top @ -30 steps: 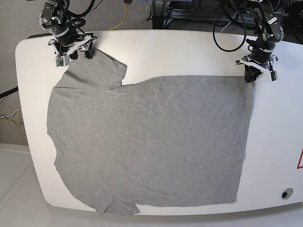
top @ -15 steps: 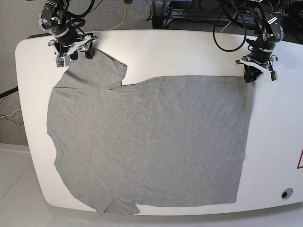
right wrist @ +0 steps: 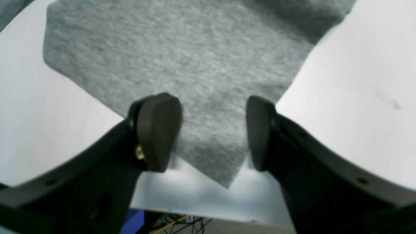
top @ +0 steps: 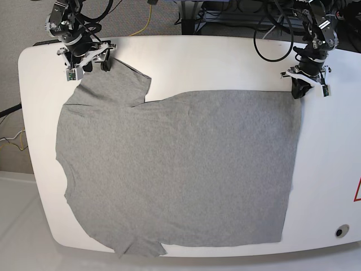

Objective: Fold the T-shirt properly

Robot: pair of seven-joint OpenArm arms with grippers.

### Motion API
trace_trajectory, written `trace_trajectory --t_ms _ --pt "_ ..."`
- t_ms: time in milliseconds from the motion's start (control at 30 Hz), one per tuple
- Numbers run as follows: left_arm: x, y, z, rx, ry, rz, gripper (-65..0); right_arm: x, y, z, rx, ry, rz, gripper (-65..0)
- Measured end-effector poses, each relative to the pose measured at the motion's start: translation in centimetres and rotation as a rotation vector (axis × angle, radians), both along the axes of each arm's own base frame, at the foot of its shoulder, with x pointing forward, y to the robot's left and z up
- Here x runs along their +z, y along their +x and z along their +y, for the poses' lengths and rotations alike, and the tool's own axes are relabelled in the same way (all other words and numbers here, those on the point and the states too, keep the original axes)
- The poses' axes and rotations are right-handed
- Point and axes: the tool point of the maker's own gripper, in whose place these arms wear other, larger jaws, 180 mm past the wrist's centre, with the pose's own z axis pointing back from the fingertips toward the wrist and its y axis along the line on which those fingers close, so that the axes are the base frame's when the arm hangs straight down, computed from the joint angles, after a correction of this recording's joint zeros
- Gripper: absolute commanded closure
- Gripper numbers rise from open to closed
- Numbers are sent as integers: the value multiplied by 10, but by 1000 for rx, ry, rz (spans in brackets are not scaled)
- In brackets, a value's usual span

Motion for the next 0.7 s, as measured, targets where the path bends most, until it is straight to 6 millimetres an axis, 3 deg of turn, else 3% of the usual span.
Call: trace_trajectory --t_ms 700 --pt "0 0 0 0 -1 -1 0 1 4 -1 -1 -5 3 -356"
